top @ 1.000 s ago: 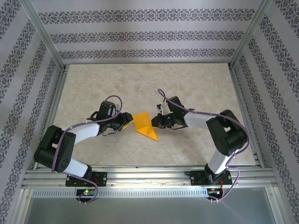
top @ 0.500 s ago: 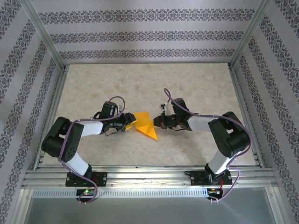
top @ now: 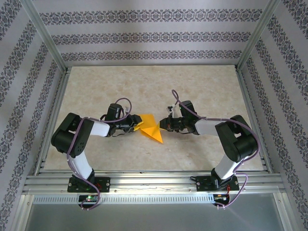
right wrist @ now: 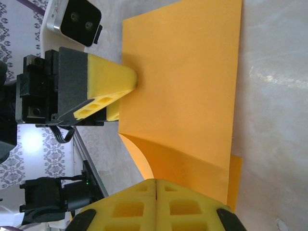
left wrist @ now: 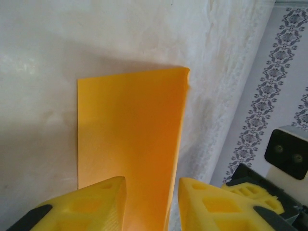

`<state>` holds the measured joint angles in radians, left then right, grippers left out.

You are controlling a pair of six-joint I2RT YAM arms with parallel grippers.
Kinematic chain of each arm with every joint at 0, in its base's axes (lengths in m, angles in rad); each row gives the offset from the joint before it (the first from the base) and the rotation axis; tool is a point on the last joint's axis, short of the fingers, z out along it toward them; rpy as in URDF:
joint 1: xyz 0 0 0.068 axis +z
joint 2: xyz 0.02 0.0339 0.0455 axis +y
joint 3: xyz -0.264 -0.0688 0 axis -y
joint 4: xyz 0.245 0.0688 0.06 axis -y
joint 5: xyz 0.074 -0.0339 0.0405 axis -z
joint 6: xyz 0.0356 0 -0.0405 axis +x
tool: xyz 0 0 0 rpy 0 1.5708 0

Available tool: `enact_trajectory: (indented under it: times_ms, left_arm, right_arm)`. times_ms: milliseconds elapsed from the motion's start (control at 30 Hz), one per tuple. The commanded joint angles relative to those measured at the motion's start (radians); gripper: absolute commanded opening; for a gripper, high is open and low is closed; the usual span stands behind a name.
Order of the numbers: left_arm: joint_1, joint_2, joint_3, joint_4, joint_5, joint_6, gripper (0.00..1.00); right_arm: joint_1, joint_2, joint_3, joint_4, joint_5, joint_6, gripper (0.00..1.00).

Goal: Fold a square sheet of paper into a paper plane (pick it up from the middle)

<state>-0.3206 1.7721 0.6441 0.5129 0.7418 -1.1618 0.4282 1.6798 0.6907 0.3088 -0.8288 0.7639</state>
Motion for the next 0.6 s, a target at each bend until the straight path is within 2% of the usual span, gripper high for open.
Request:
enact_trajectory:
  times_ms: [0,167,233,267,400,500,567]
  left_arm:
    - [-0.004,0.012,0.029,0.093,0.031,-0.031,0.28]
    - [-0.007,-0.001,0.035,0.069,0.01,-0.028,0.11]
    - [-0.009,-0.019,0.036,0.037,-0.009,-0.029,0.06]
    - [-0.012,-0.032,0.04,0.006,-0.022,-0.029,0.05]
    - [-0.042,-0.077,0.039,-0.035,-0.083,-0.03,0.03]
    - [-0.063,-0.093,0.022,-0.013,-0.12,-0.057,0.01]
    - [-0.075,-0.106,0.006,0.004,-0.143,-0.075,0.0]
  right_arm:
    - [-0.009,-0.005,-0.018,0.016,-0.023,-0.011,0.05]
    - [-0.013,-0.011,-0.013,-0.018,-0.005,-0.023,0.12]
    - [-0.008,-0.051,-0.012,-0.081,0.066,-0.043,0.17]
    - [-0.002,-0.091,-0.008,-0.146,0.15,-0.068,0.24]
    - [0.078,-0.245,0.004,-0.347,0.492,-0.226,0.33]
    - [0.183,-0.363,-0.067,-0.314,0.743,-0.342,0.38]
    - [0.28,-0.408,-0.12,-0.252,0.84,-0.457,0.37]
